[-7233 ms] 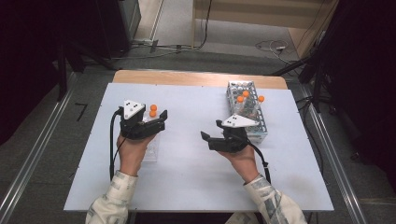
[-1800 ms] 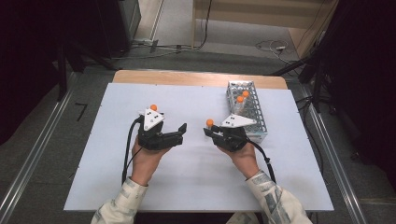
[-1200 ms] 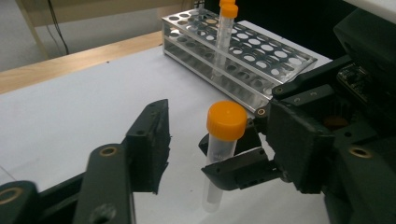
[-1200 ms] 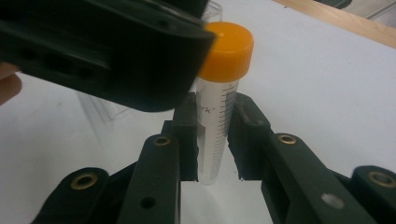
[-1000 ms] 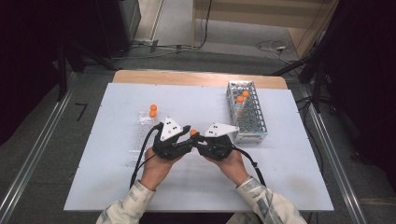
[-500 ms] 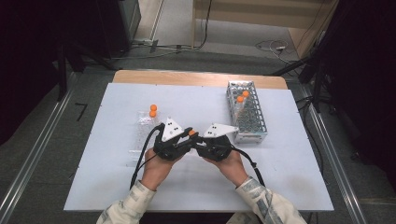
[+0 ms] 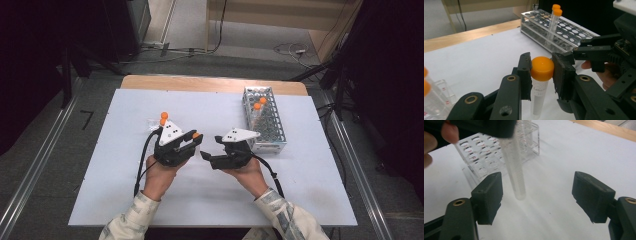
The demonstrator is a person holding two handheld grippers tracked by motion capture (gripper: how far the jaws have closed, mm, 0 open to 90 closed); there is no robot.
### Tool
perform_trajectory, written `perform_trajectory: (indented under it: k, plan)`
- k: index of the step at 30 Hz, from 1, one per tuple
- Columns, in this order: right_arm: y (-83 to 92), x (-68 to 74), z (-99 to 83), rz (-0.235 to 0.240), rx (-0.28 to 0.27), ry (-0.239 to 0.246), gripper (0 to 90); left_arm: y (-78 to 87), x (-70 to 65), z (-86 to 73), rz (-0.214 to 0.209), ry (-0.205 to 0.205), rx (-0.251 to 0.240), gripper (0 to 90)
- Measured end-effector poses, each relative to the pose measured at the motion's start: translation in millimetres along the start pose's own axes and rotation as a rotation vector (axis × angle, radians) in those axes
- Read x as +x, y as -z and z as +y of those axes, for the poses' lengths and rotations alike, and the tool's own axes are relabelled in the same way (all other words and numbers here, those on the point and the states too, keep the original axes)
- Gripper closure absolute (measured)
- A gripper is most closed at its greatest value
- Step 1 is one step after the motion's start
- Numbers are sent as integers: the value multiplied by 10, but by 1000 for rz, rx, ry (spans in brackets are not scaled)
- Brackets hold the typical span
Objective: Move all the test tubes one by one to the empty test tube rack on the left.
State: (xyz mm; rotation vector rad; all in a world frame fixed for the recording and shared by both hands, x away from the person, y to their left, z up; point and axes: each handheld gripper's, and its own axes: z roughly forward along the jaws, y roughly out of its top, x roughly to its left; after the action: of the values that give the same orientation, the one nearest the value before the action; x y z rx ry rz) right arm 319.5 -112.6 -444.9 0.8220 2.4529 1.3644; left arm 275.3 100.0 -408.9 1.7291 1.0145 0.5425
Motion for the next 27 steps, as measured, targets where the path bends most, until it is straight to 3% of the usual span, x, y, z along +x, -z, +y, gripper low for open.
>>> perform_trajectory:
  k: [18,27]
  plan:
    - [-45,0,-20,-13,39,4,229,239,303,104,64,69,-62,701]
    - [-50,-1,-23,-12,43,3,228,396,474,148,143,89,-104,701]
